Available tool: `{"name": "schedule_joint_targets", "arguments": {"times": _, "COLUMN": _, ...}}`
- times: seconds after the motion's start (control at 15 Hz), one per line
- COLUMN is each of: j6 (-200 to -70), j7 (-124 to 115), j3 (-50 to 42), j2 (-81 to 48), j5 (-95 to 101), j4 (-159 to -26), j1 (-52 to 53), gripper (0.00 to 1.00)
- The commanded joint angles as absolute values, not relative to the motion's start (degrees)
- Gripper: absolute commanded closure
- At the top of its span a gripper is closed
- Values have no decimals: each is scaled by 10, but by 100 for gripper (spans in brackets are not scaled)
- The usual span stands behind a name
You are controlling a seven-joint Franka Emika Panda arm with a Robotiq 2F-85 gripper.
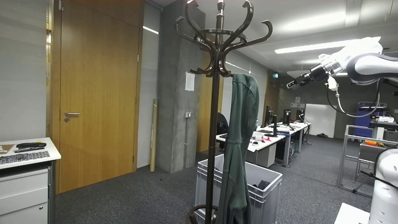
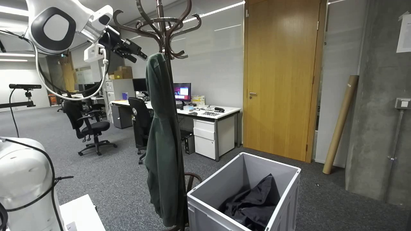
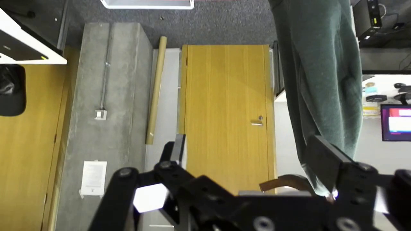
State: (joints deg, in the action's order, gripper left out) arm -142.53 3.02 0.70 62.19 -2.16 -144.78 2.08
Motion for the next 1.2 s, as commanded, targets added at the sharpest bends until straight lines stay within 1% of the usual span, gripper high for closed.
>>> {"name": "schedule_joint_targets", "arguments": {"times": 0.0, "j6": -1506, "j7": 61, "j3": -13, "j2": 605, "j5": -16, "j4": -1451, "j1": 44, "gripper": 0}}
{"name": "schedule_joint_targets", "arguments": {"times": 0.53, "j6": -1595, "j7": 78, "j3": -33, "j2": 529, "j5": -18, "j4": -1409, "j1": 85, "gripper": 0}}
{"name": "schedule_joint_targets", "arguments": {"times": 1.13, "j6": -1594, "j7": 105, "j3": -44, "j2": 447, "j5": -23, "j4": -1302, "j1": 130, "gripper": 0}}
